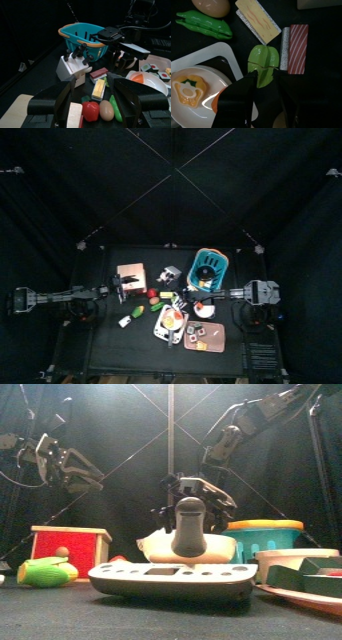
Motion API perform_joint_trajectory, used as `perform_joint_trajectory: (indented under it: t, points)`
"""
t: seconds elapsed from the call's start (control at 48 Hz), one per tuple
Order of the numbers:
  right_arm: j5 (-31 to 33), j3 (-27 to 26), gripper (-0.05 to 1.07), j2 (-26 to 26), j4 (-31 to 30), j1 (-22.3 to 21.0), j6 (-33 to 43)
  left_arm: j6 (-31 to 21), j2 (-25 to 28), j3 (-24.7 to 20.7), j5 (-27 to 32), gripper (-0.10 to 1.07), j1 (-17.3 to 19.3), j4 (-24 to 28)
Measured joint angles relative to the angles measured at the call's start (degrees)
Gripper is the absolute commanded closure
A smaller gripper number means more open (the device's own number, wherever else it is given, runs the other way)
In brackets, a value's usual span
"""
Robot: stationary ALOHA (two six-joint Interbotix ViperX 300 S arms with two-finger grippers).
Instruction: Grab starfruit
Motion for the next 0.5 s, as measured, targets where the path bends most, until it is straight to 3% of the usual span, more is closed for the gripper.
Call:
perform_joint_trajectory:
  t: [0.104,0.333,0.5]
  points:
    - [-0.18,0.09,0.26,0.0,0.0,0.0,0.0,0.09,0.0,0.0,0.0,0.09,0.0,0.0]
    - [-1.14,0.44,0.06,0.0,-0.35,0.0,0.09,0.09,0.0,0.0,0.0,0.09,0.0,0.0]
    - [-1.32,0.7,0.03,0.26,-0.53,-0.09,0.09,0.0,0.0,0.0,0.0,0.09,0.0,0.0]
